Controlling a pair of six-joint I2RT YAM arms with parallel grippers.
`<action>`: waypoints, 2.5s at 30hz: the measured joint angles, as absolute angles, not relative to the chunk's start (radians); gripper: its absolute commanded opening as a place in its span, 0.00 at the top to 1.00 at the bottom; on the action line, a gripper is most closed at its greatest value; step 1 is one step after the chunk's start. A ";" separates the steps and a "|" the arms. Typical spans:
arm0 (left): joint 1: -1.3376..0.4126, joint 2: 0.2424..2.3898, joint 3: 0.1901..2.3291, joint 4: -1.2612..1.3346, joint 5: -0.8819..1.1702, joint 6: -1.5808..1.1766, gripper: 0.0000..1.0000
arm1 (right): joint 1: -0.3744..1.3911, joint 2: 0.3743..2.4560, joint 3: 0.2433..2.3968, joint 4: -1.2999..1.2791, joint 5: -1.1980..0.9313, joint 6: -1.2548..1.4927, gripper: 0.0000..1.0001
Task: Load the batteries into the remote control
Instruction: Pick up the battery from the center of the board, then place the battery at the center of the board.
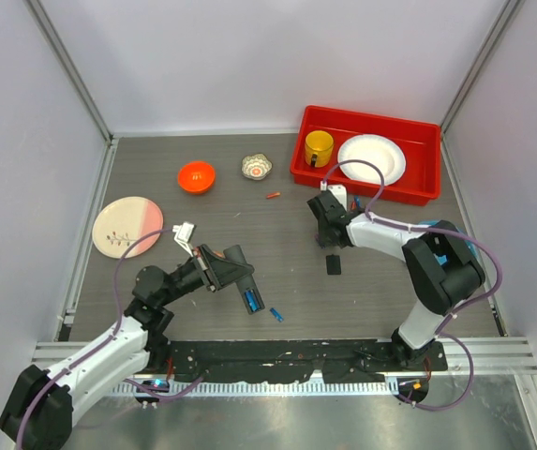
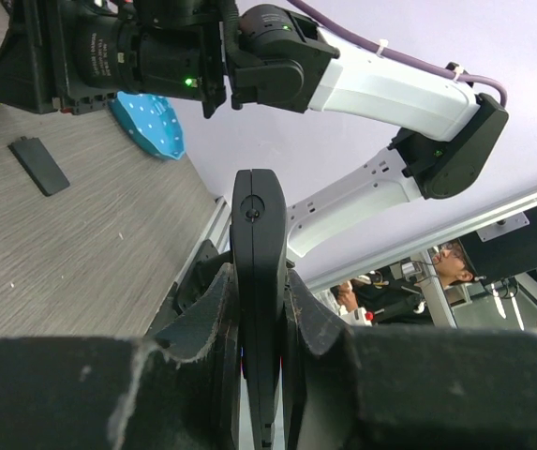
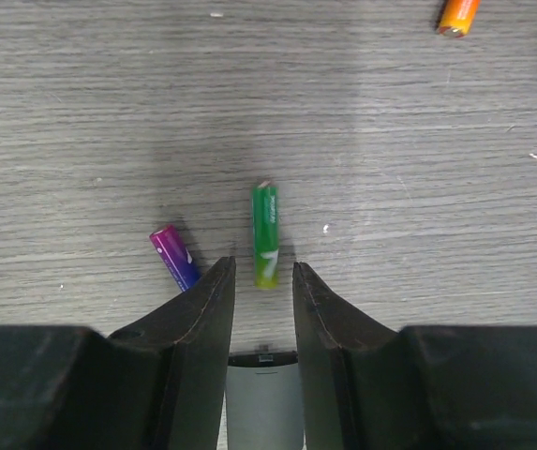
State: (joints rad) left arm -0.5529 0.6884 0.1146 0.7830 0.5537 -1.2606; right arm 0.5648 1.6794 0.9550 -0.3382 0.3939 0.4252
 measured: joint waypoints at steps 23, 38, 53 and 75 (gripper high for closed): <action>-0.553 0.672 0.115 0.783 0.551 -1.261 1.00 | 0.547 1.728 0.978 -0.304 0.381 0.461 0.59; -0.553 0.672 0.115 0.785 0.551 -1.260 1.00 | 0.523 1.745 0.983 -0.258 0.340 0.504 0.93; -0.553 0.667 0.115 0.786 0.550 -1.257 1.00 | 0.696 1.532 0.980 -0.354 0.321 0.333 0.99; -0.553 0.354 0.104 0.764 0.477 -1.237 1.00 | 0.827 1.531 0.744 0.008 -0.008 -0.759 0.99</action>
